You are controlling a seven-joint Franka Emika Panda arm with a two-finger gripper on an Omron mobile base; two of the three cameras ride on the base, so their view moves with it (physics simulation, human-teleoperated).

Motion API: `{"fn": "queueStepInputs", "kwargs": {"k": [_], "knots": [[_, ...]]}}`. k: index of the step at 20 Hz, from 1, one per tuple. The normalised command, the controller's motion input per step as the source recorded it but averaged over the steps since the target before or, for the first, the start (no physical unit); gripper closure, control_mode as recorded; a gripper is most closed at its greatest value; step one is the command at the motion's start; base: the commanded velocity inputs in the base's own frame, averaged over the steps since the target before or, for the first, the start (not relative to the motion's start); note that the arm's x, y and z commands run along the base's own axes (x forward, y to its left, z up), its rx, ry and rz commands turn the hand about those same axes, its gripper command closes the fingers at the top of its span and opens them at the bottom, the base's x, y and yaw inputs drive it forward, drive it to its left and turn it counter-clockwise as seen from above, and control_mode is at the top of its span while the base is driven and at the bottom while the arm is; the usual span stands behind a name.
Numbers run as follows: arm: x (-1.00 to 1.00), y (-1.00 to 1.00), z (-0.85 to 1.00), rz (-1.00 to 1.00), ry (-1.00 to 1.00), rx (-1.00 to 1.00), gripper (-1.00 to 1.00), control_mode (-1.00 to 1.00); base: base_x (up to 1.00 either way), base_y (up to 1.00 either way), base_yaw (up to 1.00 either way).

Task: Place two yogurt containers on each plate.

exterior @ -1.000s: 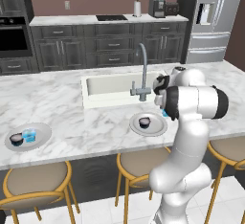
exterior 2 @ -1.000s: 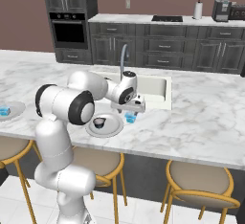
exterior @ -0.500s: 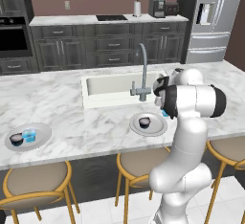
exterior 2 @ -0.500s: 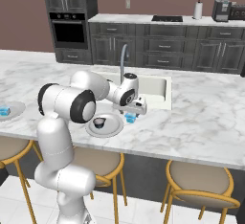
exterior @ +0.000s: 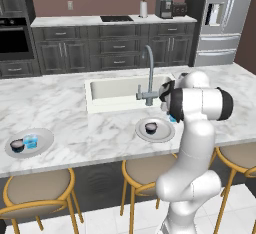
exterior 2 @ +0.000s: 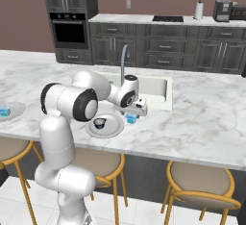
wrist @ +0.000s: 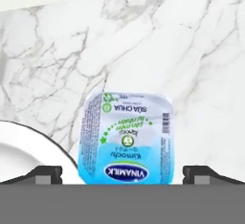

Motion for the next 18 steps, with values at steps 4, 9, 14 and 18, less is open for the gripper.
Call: {"fn": "queueStepInputs", "kwargs": {"k": [4,9,14,18], "knots": [[0.10,0.00,-0.11,-0.03,0.00,0.00,-1.00,-1.00,0.00,0.00,0.00],[0.05,-0.02,-0.06,-0.02,0.00,0.00,-1.00,-1.00,0.00,0.00,0.00],[0.00,-0.05,-0.03,-0.01,0.00,0.00,-1.00,-1.00,0.00,0.00,0.00],[0.00,-0.04,-0.06,0.00,0.00,0.00,-1.00,-1.00,0.00,0.00,0.00]]}}
